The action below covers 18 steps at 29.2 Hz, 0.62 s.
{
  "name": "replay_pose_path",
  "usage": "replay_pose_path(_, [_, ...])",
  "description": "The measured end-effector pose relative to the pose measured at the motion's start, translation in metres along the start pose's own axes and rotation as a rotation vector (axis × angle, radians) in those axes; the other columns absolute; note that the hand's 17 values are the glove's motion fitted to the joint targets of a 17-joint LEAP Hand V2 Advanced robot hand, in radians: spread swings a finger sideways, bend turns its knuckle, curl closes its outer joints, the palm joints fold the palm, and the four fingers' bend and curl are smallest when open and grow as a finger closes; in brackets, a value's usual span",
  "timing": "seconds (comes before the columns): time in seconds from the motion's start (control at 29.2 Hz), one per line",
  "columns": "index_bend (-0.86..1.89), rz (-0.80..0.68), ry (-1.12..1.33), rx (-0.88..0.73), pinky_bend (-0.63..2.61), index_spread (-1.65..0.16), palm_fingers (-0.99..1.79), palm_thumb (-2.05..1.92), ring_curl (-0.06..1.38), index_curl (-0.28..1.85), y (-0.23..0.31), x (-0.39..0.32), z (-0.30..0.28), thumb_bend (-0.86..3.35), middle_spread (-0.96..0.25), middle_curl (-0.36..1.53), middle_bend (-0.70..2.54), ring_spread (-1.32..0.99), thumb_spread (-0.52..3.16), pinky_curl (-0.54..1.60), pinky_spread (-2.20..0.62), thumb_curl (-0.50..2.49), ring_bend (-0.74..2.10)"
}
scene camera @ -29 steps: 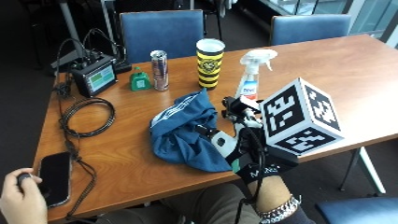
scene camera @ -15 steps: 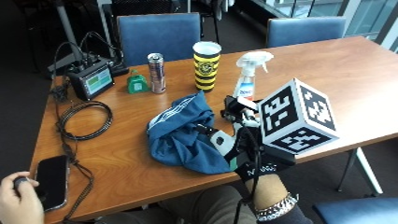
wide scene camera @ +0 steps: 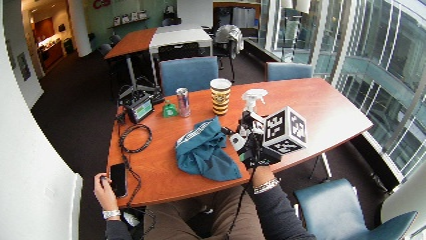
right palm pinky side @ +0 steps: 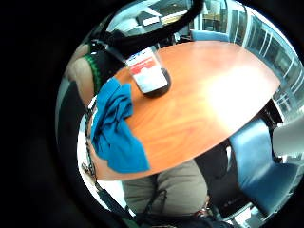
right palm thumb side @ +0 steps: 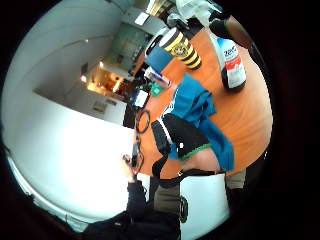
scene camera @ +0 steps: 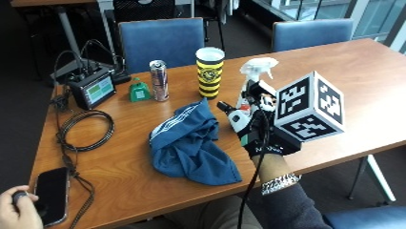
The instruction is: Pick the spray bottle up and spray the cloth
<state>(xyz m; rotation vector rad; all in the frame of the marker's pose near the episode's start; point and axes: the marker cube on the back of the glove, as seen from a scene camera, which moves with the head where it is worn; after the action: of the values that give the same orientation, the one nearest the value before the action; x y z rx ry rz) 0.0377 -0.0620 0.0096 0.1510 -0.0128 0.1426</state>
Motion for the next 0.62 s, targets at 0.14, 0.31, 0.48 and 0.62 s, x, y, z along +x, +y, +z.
replay_pose_path(0.14, [0.16, 0.075, -0.042, 0.048, 0.36, -0.32, 0.68, 0.58, 0.3, 0.29, -0.02, 0.013, 0.007, 0.01, -0.02, 0.28, 0.19, 0.0, 1.05, 0.29, 0.23, 0.26, 0.35])
replay_pose_path(0.31, [0.13, 0.143, -0.075, 0.107, 0.37, -0.3, 0.74, 0.61, 0.32, 0.29, -0.038, 0.026, 0.017, 0.0, -0.03, 0.29, 0.17, -0.02, 1.06, 0.31, 0.2, 0.28, 0.4])
replay_pose_path(0.48, [0.12, 0.181, -0.095, 0.153, 0.39, -0.28, 0.76, 0.64, 0.33, 0.28, -0.044, 0.033, 0.023, -0.01, -0.05, 0.3, 0.17, -0.03, 1.07, 0.32, 0.17, 0.3, 0.41])
replay_pose_path(0.62, [0.11, 0.204, -0.122, 0.169, 0.39, -0.27, 0.78, 0.66, 0.34, 0.28, -0.048, 0.036, 0.023, -0.01, -0.06, 0.31, 0.19, -0.05, 1.06, 0.33, 0.15, 0.31, 0.43])
